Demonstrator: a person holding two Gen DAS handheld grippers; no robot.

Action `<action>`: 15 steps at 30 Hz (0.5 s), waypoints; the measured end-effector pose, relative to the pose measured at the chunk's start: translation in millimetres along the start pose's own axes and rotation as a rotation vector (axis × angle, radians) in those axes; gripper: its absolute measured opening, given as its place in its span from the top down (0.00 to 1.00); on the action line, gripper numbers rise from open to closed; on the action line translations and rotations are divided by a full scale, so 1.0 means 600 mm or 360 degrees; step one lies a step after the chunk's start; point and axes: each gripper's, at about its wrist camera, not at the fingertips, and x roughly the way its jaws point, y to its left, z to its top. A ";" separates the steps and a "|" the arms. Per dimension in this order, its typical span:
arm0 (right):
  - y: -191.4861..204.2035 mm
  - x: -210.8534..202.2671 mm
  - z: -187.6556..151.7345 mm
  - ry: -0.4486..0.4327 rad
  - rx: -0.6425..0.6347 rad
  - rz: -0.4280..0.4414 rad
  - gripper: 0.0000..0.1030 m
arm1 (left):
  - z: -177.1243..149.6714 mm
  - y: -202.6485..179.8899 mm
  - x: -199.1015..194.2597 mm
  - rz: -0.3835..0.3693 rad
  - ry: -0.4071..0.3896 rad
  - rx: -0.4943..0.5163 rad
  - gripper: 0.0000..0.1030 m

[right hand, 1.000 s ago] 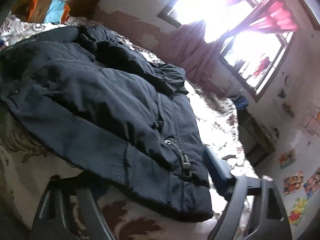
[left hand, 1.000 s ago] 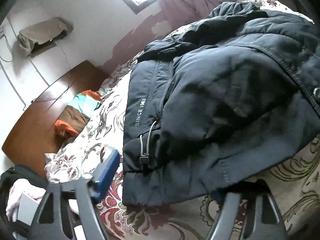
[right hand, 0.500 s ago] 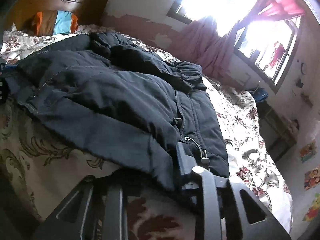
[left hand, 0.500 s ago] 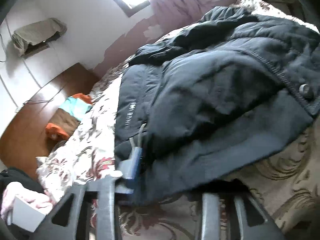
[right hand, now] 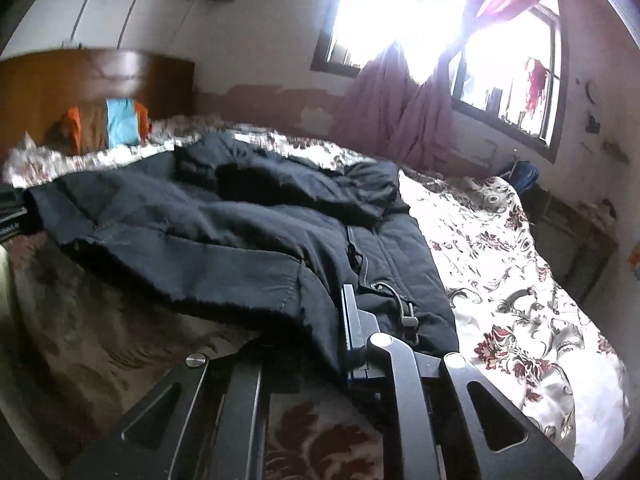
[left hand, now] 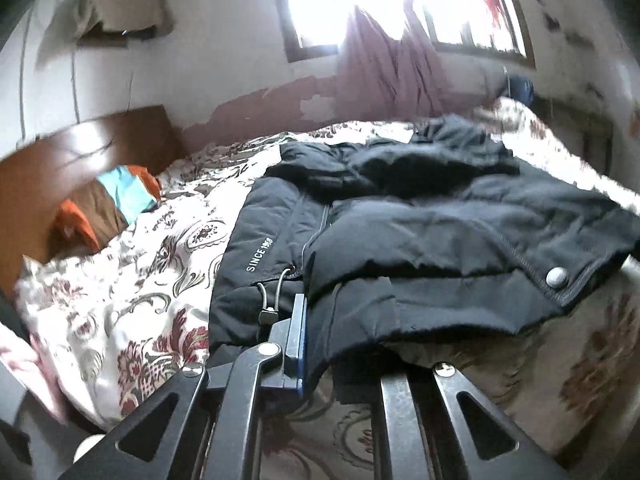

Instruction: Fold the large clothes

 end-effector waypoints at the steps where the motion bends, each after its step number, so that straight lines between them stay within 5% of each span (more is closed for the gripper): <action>1: -0.003 -0.007 0.003 -0.0016 0.0013 0.0006 0.89 | 0.001 0.005 -0.012 -0.0020 -0.0010 -0.0040 0.91; 15: -0.038 -0.188 0.048 -0.0385 0.0247 0.0119 0.91 | 0.034 0.064 -0.183 -0.0085 -0.0276 -0.0312 0.92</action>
